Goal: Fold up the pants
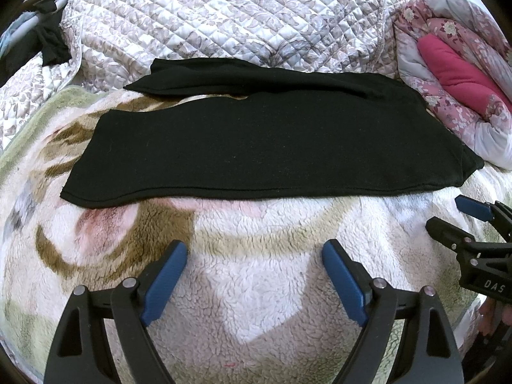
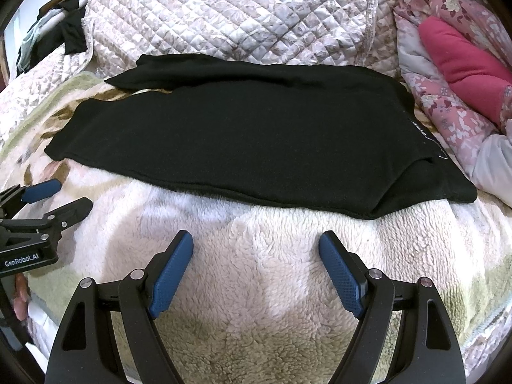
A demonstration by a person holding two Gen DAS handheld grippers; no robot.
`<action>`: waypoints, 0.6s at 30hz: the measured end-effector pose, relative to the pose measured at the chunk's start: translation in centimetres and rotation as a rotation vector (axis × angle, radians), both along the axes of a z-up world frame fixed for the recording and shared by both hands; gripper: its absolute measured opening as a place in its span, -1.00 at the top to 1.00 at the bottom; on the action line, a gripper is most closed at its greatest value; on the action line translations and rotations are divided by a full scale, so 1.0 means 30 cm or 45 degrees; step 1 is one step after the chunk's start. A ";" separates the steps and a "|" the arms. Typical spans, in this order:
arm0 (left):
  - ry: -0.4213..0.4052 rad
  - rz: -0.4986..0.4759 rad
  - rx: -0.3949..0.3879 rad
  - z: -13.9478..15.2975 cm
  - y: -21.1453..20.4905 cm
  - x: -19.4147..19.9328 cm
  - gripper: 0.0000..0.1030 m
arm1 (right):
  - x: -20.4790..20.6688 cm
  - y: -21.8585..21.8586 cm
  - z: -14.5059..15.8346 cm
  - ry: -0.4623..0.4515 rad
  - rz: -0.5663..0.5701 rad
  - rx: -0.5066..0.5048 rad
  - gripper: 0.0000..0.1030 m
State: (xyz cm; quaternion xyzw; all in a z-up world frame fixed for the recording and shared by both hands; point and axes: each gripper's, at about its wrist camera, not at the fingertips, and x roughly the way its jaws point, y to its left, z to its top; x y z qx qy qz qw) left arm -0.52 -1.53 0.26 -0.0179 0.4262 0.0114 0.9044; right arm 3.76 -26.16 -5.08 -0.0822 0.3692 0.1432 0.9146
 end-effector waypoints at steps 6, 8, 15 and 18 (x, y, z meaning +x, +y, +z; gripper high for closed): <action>0.001 0.003 -0.005 0.002 -0.008 -0.002 -0.72 | -0.002 -0.012 0.021 0.024 -0.004 0.034 -0.57; 0.002 0.002 -0.006 0.003 -0.009 -0.002 -0.72 | -0.005 -0.020 0.026 0.027 -0.003 0.053 -0.57; -0.004 0.001 -0.019 0.014 -0.012 -0.001 -0.71 | -0.009 -0.048 0.035 0.029 -0.031 0.097 -0.57; -0.009 0.002 -0.022 0.018 -0.007 0.000 -0.71 | -0.009 -0.068 0.044 0.033 -0.051 0.122 -0.57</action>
